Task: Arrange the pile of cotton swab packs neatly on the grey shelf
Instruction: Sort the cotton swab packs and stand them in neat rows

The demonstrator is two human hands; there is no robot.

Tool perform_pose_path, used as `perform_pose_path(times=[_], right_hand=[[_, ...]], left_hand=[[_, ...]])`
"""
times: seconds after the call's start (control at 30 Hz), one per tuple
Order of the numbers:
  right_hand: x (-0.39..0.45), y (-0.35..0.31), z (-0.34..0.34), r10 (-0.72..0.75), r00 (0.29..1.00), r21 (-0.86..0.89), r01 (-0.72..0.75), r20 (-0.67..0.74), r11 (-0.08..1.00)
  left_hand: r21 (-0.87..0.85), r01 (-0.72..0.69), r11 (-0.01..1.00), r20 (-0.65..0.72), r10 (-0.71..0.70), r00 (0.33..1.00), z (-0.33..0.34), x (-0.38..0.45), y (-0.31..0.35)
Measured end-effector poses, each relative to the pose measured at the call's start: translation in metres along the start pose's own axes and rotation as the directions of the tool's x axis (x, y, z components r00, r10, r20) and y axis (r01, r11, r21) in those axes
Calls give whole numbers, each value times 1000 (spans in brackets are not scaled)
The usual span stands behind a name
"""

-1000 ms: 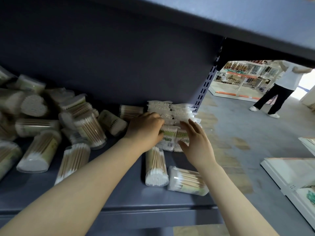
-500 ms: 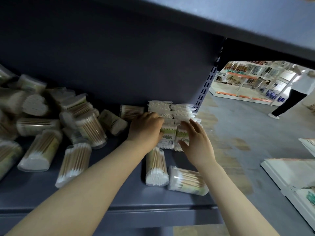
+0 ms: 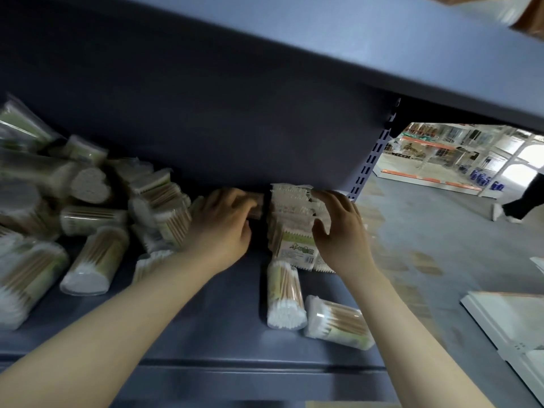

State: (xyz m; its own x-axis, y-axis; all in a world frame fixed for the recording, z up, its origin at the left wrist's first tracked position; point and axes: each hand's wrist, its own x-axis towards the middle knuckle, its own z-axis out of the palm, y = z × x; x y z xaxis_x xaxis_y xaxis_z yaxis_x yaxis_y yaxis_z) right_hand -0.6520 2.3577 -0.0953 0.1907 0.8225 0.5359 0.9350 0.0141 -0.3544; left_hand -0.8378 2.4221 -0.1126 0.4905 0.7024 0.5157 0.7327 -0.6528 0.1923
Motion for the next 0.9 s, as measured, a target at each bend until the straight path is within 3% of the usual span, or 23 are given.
perform_pose_path(times=[0.33, 0.67, 0.9], right_hand=[[34, -44, 28, -63, 981, -31, 70, 182, 997], [74, -52, 62, -75, 904, -199, 172, 420, 965], [96, -51, 79, -34, 809, -297, 253, 587, 921]], left_hand=[[96, 84, 992, 42, -89, 995, -25, -18, -53], [112, 144, 983, 140, -159, 977, -23, -9, -63], [233, 112, 966, 185, -158, 970, -20, 6, -62]])
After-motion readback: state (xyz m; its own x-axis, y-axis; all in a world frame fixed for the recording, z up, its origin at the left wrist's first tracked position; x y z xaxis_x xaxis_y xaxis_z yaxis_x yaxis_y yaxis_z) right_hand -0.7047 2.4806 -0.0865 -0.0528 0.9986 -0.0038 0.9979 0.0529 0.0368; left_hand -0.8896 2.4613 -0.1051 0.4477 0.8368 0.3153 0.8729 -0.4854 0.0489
